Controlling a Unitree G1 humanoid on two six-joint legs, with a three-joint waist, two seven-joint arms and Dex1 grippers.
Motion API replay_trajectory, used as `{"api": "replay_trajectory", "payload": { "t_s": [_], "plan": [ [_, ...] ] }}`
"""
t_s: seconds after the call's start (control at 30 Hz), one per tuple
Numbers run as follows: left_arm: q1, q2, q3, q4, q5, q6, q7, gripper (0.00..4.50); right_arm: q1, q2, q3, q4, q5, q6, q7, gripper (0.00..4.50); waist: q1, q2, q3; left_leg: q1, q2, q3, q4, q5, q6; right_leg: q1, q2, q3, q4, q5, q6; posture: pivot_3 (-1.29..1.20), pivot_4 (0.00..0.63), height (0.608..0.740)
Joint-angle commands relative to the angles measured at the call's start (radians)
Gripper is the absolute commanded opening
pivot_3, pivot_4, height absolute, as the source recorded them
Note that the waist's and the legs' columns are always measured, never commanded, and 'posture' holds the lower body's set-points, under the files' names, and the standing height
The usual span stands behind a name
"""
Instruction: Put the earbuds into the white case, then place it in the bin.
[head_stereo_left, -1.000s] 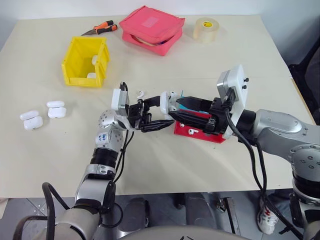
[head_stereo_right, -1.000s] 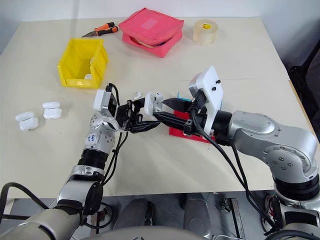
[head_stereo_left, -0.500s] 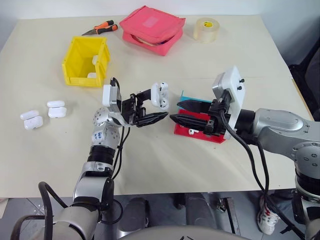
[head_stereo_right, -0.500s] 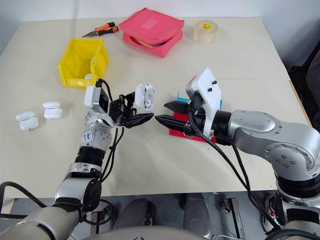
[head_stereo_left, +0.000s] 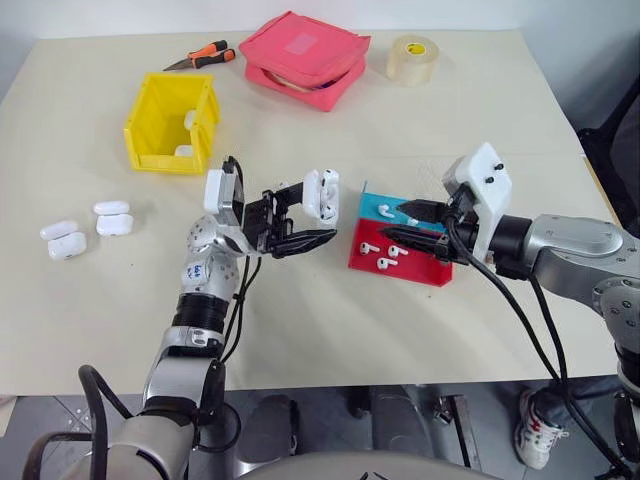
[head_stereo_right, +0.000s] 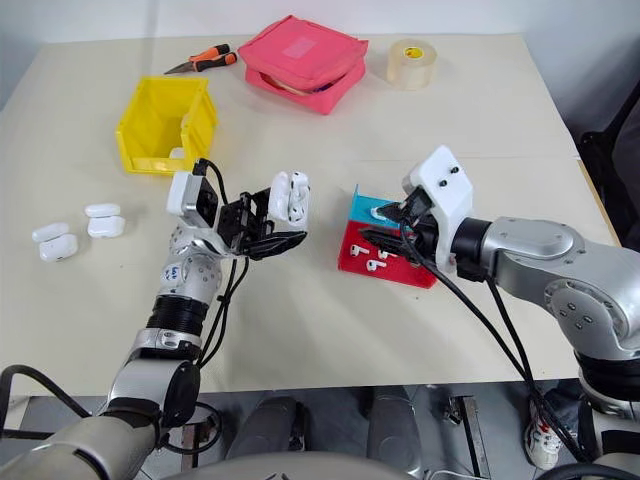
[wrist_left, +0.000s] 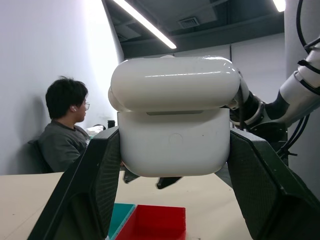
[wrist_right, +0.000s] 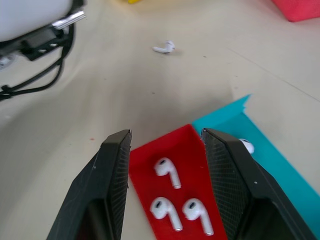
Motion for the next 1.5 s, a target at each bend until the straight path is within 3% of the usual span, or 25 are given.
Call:
{"api": "replay_trajectory", "payload": {
  "t_s": [0.03,0.27,0.43,1.0,1.5],
  "plan": [
    [0.018,0.005,-0.021,-0.063,-0.03,0.017,-0.112,2.79,-0.05,0.035,0.004,0.025,-0.072,-0.049,0.019,2.31,-0.002,0.0,0.0,0.0,0.0,0.0,0.0,0.0,0.0,0.0,0.0,0.0,0.0,0.0,0.0,0.0,0.15,0.74],
    [0.027,0.003,-0.049,-0.084,-0.043,0.036,-0.112,2.79,-0.204,0.158,0.106,0.192,-0.261,-0.115,0.041,2.31,-0.006,0.0,0.0,0.0,0.0,0.0,0.0,0.0,0.0,0.0,0.0,0.0,0.0,0.0,0.0,0.0,0.15,0.74],
    [0.019,0.007,-0.042,-0.07,-0.044,0.038,-0.112,2.79,-0.252,0.198,0.098,0.188,-0.295,-0.1,0.064,2.31,-0.005,0.0,0.0,0.0,0.0,0.0,0.0,0.0,0.0,0.0,0.0,-0.001,0.0,0.0,0.0,0.0,0.15,0.74],
    [0.0,0.004,-0.032,-0.023,-0.037,0.003,-0.112,2.79,-0.311,0.238,0.049,-0.004,-0.213,0.075,0.076,2.31,-0.007,0.0,0.0,0.0,0.0,0.0,0.0,0.0,0.0,0.0,0.0,-0.001,0.0,0.0,0.0,0.0,0.15,0.74],
    [-0.017,0.007,-0.035,0.014,-0.037,-0.026,-0.112,2.79,-0.33,0.229,0.042,-0.052,-0.19,0.126,0.087,2.31,-0.007,0.0,0.0,0.0,0.0,0.0,0.0,0.0,0.0,0.0,0.0,-0.001,0.0,0.0,0.0,0.0,0.15,0.74]
  ]
}}
